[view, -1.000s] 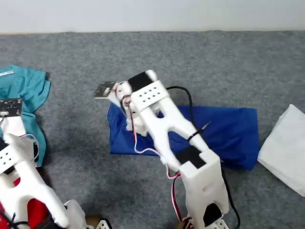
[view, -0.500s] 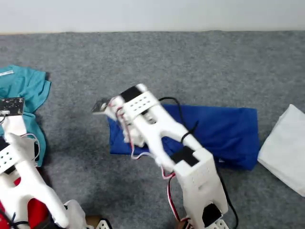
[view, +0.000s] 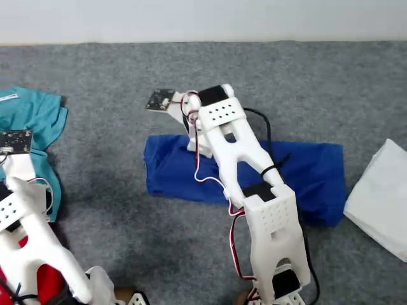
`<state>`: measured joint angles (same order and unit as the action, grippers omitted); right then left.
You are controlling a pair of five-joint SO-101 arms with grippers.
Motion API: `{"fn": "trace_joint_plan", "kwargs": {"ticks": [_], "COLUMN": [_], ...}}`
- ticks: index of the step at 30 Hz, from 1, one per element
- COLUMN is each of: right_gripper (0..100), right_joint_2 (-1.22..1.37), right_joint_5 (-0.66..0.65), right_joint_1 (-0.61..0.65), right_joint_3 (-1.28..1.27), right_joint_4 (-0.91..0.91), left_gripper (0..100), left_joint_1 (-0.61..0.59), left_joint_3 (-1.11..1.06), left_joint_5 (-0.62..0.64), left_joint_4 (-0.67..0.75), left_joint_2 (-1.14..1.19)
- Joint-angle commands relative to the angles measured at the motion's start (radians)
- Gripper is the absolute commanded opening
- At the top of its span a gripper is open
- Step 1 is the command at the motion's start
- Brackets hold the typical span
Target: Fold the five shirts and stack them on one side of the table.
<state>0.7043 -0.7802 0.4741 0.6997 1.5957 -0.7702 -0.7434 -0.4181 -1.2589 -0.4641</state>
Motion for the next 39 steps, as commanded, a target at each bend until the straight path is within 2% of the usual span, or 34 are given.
{"fn": "trace_joint_plan", "kwargs": {"ticks": [1,10,22,29,39], "right_gripper": [1.4,1.4,1.4,1.4,1.3], "right_joint_2": [-0.012,0.042,0.22,0.122,0.022], "right_joint_5": [-0.008,-0.008,-0.011,-0.009,-0.008], "right_joint_1": [0.05,0.099,0.004,0.005,0.045], "right_joint_3": [0.104,0.107,0.114,0.114,0.114], "right_joint_4": [0.085,0.013,-0.34,-0.288,-0.202], "left_gripper": [0,0,0,0,0], "left_joint_1": [0.006,0.006,0.006,0.011,0.092], "left_joint_3": [0.005,0.004,0.002,0.002,0.004], "left_joint_5": [0.003,0.003,0.003,0.003,0.006], "left_joint_4": [0.018,0.018,0.031,0.031,0.026], "left_joint_2": [-0.023,-0.023,-0.021,-0.021,-0.029]}}
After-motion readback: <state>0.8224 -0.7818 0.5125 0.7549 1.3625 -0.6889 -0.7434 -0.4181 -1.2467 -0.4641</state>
